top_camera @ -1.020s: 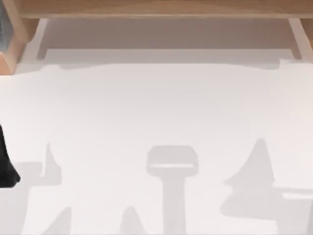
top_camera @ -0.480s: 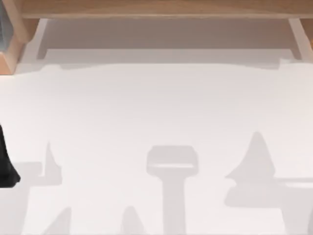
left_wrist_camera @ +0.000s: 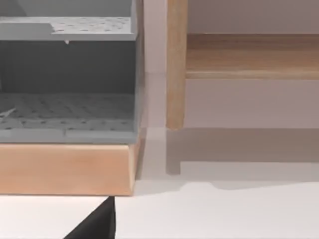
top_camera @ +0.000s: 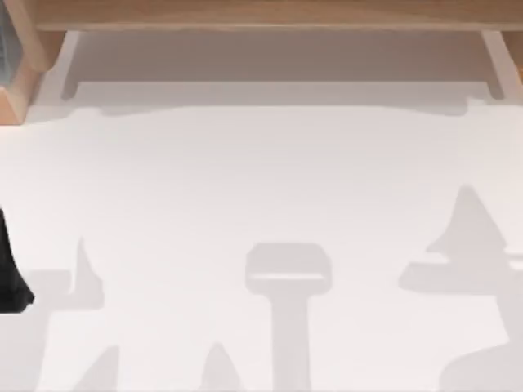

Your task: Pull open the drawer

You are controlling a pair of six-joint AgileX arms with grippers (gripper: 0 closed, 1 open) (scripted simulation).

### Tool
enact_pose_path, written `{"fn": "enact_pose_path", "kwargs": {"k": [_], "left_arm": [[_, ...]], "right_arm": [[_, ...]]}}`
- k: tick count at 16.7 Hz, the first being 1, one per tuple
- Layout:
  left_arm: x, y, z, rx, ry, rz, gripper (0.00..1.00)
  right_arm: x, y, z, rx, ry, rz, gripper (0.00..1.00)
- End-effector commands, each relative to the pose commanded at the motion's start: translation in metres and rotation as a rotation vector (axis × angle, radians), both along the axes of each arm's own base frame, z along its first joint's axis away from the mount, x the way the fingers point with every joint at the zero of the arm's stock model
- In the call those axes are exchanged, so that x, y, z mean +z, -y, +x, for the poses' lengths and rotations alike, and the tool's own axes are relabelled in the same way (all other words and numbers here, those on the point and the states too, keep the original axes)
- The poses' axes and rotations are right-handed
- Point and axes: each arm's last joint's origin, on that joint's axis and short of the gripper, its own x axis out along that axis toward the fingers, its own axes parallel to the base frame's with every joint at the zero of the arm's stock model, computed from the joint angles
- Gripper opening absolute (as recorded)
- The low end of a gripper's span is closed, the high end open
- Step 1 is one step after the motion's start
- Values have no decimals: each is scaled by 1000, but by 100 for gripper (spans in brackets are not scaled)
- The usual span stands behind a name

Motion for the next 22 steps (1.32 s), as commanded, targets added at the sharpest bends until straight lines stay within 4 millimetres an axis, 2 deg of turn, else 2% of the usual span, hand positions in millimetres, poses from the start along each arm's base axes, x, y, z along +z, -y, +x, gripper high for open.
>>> {"fn": "enact_pose_path", "kwargs": {"k": [6, 9, 12, 16, 22], "left_arm": [[0, 0, 0, 0, 0, 0, 100], [0, 0, 0, 0, 0, 0, 100], [0, 0, 0, 0, 0, 0, 100], [0, 0, 0, 0, 0, 0, 100], [0, 0, 0, 0, 0, 0, 100]], "right_arm": [[-53, 24, 61, -12, -11, -584, 100], [-84, 27, 87, -15, -12, -878, 100], [-110, 25, 107, -17, -11, -1102, 100], [-132, 22, 120, -18, -10, -1251, 100], [-134, 23, 120, -20, -14, -1261, 100]]}}
